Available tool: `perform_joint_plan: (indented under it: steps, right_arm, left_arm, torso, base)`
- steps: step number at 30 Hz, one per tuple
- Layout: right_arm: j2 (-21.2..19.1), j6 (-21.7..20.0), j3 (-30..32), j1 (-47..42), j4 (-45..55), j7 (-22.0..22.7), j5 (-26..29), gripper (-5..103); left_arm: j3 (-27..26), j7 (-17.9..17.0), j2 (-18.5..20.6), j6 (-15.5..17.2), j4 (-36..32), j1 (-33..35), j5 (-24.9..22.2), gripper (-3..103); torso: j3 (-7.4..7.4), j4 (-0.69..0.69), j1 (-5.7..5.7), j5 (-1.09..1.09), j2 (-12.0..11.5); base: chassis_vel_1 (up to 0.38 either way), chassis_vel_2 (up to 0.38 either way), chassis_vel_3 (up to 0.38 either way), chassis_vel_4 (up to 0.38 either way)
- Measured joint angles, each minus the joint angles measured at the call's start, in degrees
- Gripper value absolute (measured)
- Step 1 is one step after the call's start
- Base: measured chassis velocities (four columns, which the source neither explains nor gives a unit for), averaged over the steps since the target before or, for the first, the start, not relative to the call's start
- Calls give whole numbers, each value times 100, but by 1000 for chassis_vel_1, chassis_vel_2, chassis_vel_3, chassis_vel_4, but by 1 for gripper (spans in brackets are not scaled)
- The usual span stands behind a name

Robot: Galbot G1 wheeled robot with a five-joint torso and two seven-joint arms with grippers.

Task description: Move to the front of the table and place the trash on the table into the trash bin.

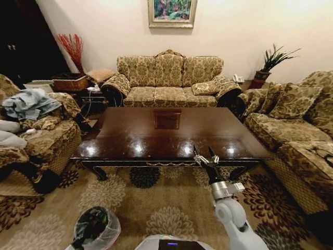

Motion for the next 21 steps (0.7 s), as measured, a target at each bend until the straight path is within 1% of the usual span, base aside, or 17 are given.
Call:
perform_joint_plan:
  steps: [6,16,19,21]
  right_arm:
    - [-2,0,-1,2,29,6,0,100]
    - [-7,21,-17,27,105,65,-57,100]
    - [-5,21,-30,16,105,62,-85,100]
    - [14,21,-50,11,92,61,-97,100]
  left_arm:
    - [-38,-2,-64,-61,43,-36,70,3]
    - [-113,4,-94,-56,66,-66,-24,3]
    - [-137,-35,-91,-67,25,-52,-74,3]
    - [-147,-96,-78,-32,-149,46,-130,3]
  torso:
    - [0,0,0,-1,0]
    - [-1,-2,-3,-8,1]
    - [-1,-2,-2,-9,1]
    - [1,-2,3,-10,-1]
  base:
    - [19,-12,-14,23]
    - [84,-85,-82,78]
    - [0,0,0,0]
    - [0,0,0,0]
